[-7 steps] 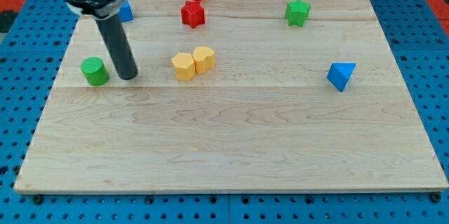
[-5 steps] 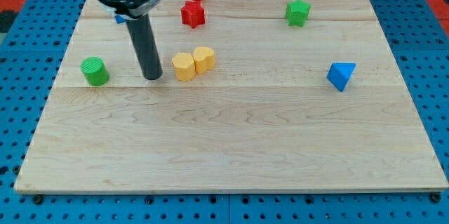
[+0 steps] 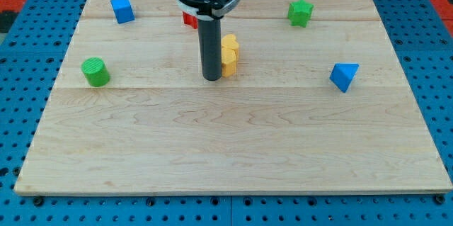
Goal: Move blue triangle near yellow heart
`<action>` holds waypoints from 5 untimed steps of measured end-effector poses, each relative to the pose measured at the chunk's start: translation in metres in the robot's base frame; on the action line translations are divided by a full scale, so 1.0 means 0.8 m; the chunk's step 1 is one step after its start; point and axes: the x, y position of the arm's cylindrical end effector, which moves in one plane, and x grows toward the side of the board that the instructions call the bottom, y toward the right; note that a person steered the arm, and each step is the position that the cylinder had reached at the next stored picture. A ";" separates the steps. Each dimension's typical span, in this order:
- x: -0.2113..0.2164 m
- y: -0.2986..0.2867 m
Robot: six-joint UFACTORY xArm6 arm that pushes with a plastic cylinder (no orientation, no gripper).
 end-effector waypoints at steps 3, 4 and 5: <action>0.085 -0.037; 0.109 -0.025; 0.122 -0.017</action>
